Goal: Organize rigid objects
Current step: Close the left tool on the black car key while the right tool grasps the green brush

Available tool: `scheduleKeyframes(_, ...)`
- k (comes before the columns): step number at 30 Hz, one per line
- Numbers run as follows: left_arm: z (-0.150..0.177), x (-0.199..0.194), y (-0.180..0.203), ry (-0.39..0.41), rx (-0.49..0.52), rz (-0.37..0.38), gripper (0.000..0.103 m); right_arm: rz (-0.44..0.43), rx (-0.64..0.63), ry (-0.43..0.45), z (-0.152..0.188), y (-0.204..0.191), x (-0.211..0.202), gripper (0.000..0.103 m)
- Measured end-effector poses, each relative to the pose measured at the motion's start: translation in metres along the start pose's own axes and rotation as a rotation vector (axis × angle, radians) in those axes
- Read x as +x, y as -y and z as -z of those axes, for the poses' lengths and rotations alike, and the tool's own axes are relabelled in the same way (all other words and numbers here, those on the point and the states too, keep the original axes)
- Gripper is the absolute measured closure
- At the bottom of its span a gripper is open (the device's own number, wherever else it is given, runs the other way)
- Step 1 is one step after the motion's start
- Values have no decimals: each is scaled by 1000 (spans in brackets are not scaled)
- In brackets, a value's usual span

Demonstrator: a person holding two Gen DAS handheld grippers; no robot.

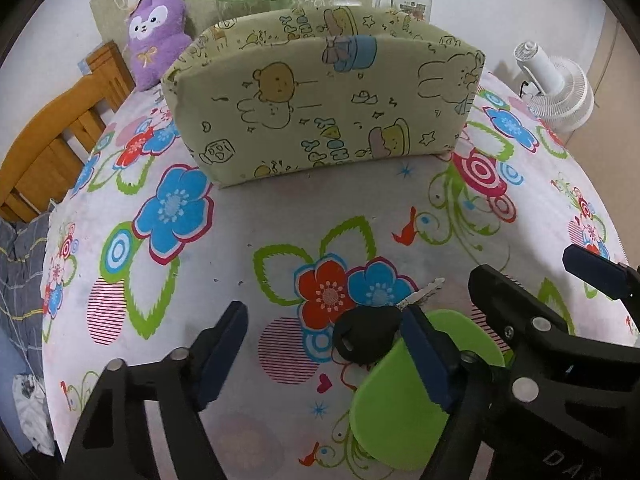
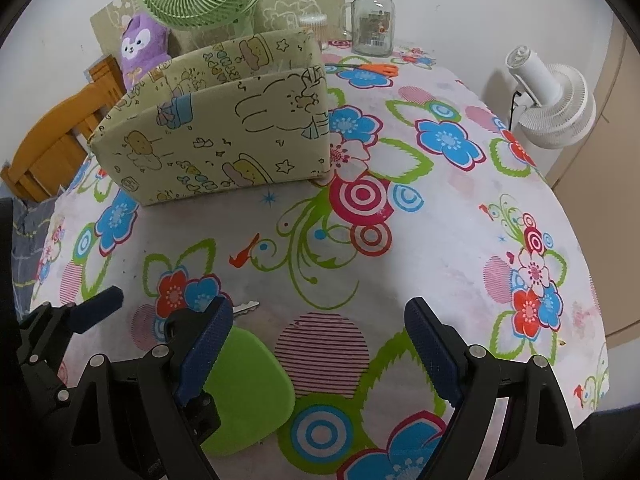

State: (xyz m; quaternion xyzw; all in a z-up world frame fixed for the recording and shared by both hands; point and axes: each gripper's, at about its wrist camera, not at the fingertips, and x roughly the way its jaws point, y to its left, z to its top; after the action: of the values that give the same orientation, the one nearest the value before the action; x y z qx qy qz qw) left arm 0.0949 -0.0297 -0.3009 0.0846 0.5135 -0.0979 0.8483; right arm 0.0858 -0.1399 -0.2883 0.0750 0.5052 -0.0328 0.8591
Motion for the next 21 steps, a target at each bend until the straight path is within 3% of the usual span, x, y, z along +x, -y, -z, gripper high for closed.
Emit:
scheduleKeyframes(6, 1, 0, 2, -3, 46, -3, 27, 0, -17, -21, -2, -6, 8, 13)
scheduleKeyframes(9, 4, 4, 3, -43, 56, 39, 32, -4, -29, -29, -1, -11, 10, 13)
scheduleKeyframes(17, 6, 5, 2, -29, 44, 64, 33, -5, -18, -53, 3, -13, 16, 13)
scheduleKeyframes(19, 5, 3, 4, -16, 57, 69, 42, 1, -13, -52, 2, -12, 16, 13)
scheduleKeyframes(21, 5, 2, 9, 0, 75, 90, 60, 7, -12, -50, 2, -11, 15, 13)
